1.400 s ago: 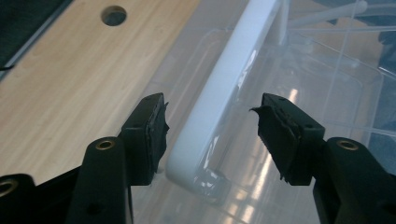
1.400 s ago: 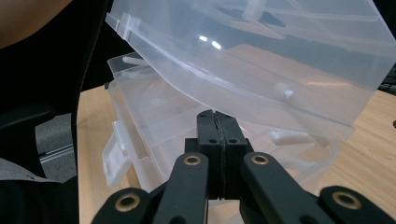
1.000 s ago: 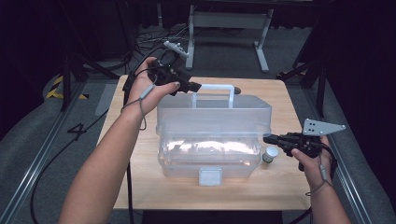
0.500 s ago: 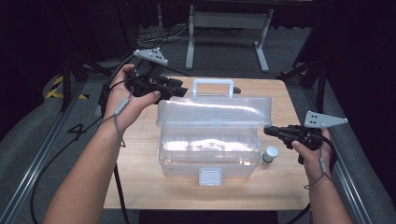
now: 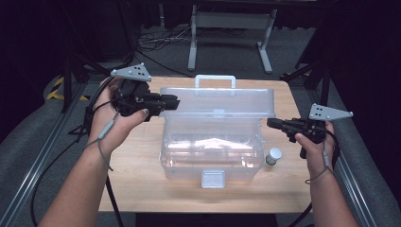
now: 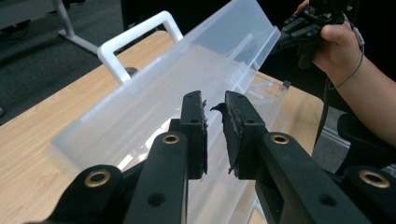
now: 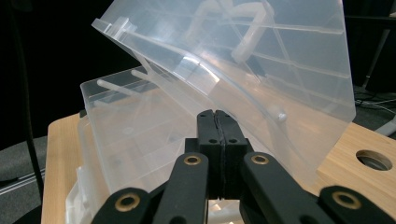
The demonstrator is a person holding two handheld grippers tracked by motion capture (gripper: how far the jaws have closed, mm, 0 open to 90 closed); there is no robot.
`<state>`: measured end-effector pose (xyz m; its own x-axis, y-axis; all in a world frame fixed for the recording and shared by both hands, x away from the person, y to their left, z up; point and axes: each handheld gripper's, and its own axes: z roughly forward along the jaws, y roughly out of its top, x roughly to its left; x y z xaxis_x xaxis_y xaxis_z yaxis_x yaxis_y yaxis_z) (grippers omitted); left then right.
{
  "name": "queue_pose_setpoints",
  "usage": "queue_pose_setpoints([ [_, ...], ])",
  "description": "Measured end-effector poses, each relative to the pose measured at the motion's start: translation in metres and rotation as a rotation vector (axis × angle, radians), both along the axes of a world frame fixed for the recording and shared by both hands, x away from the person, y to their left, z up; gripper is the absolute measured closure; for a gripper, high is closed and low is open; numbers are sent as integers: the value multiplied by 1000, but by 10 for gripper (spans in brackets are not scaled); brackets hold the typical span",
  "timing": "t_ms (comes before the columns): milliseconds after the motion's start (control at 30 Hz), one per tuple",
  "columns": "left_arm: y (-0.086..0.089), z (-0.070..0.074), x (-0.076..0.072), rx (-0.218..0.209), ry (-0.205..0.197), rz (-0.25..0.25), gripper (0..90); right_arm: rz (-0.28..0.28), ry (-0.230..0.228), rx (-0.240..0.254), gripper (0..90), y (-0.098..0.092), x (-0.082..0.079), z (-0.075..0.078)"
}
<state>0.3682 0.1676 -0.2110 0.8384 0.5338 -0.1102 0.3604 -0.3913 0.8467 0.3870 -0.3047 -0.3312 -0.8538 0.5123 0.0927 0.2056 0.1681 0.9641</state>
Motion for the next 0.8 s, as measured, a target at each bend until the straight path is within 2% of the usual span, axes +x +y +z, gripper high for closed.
queue_pose_setpoints([
  [33, 3, -3, -2, -14, -3, 21, 775, -2, -3, -1, 900, 0, 0, 0],
  [100, 6, -9, -6, -38, -3, 28, 774, -9, -4, 3, 900, 1, 1, 1],
  [267, 11, -23, -11, -55, -15, 40, 776, -20, -3, 11, 900, 2, 2, 2],
  [433, 13, -35, -18, -67, -50, 39, 766, -32, -4, 13, 900, 2, 2, 2],
  [800, 9, -61, -25, -78, -67, 64, 772, -45, -8, 20, 900, 3, 2, 2],
])
